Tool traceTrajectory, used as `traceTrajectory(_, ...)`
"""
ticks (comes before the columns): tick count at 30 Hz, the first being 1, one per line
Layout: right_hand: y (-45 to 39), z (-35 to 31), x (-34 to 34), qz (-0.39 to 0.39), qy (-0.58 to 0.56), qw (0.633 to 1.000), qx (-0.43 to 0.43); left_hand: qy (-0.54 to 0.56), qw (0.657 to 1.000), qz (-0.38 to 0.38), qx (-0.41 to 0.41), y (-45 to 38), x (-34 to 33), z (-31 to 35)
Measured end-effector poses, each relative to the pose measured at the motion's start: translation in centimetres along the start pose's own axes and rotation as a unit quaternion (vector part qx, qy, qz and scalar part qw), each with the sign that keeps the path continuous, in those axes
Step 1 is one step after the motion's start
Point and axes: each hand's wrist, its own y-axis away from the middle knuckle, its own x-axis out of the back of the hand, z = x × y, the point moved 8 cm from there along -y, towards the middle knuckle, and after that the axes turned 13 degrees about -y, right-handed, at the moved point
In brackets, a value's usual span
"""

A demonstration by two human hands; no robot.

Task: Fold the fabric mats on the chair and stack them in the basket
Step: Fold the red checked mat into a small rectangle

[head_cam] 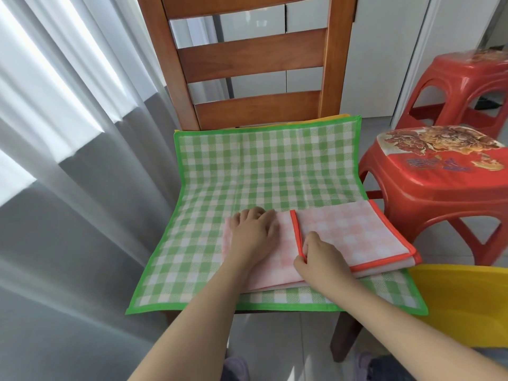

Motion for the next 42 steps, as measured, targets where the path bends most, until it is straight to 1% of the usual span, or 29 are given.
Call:
traceTrajectory(4,0.4,0.0,-0.3,0.018,0.016,1.000,0.017,0.018,0.999,0.019,0.028,-1.2,0.1,0.1)
traceTrajectory(8,0.8,0.1,-0.2,0.027,0.017,0.999,0.027,0.026,0.998,-0.008,0.057,-2.5,-0.1,0.0)
traceTrajectory(11,0.7,0.1,0.6,0.032,0.003,0.999,0.013,0.047,0.994,-0.031,0.088,-3.2,0.8,-0.6)
traceTrajectory(13,0.3,0.0,1.5,0.056,0.034,0.998,0.009,0.077,0.990,-0.037,0.115,-3.1,1.7,-1.5)
traceTrajectory(15,-0.5,-0.1,2.5,0.101,0.062,0.993,0.021,0.111,0.983,-0.033,0.146,-2.4,2.4,-2.7)
traceTrajectory(17,-1.6,0.0,3.0,0.127,0.068,0.989,0.029,0.105,0.981,-0.043,0.159,-1.4,2.8,-3.8)
traceTrajectory(20,-3.4,0.3,2.8,0.112,0.072,0.991,0.034,0.013,0.986,-0.077,0.145,0.4,2.5,-4.5)
traceTrajectory(22,-4.3,0.5,2.3,0.097,0.064,0.993,0.036,-0.063,0.987,-0.070,0.127,1.4,2.2,-4.5)
traceTrajectory(24,-5.0,0.6,1.7,0.085,0.056,0.994,0.048,-0.120,0.985,-0.046,0.118,2.5,2.0,-4.1)
traceTrajectory(25,-5.2,0.6,1.5,0.082,0.059,0.993,0.056,-0.133,0.983,-0.024,0.121,2.9,1.9,-3.9)
traceTrajectory(27,-5.3,0.6,1.4,0.079,0.068,0.992,0.072,-0.109,0.987,0.027,0.111,3.8,2.1,-3.2)
traceTrajectory(29,-5.3,0.5,1.3,0.083,0.079,0.990,0.084,-0.076,0.995,0.048,0.053,4.0,2.1,-2.3)
traceTrajectory(31,-5.2,0.4,1.2,0.092,0.090,0.987,0.092,-0.068,0.997,0.015,-0.015,4.1,1.6,-1.1)
traceTrajectory(33,-5.1,0.4,1.2,0.104,0.089,0.986,0.091,-0.040,0.997,-0.050,-0.050,4.5,1.0,-0.4)
traceTrajectory(37,-4.9,0.6,1.1,0.126,0.080,0.984,0.093,-0.034,0.987,-0.149,-0.052,4.9,-0.5,-0.3)
traceTrajectory(42,-4.9,0.6,1.1,0.134,0.090,0.982,0.098,-0.072,0.979,-0.186,-0.039,5.2,-0.9,-0.3)
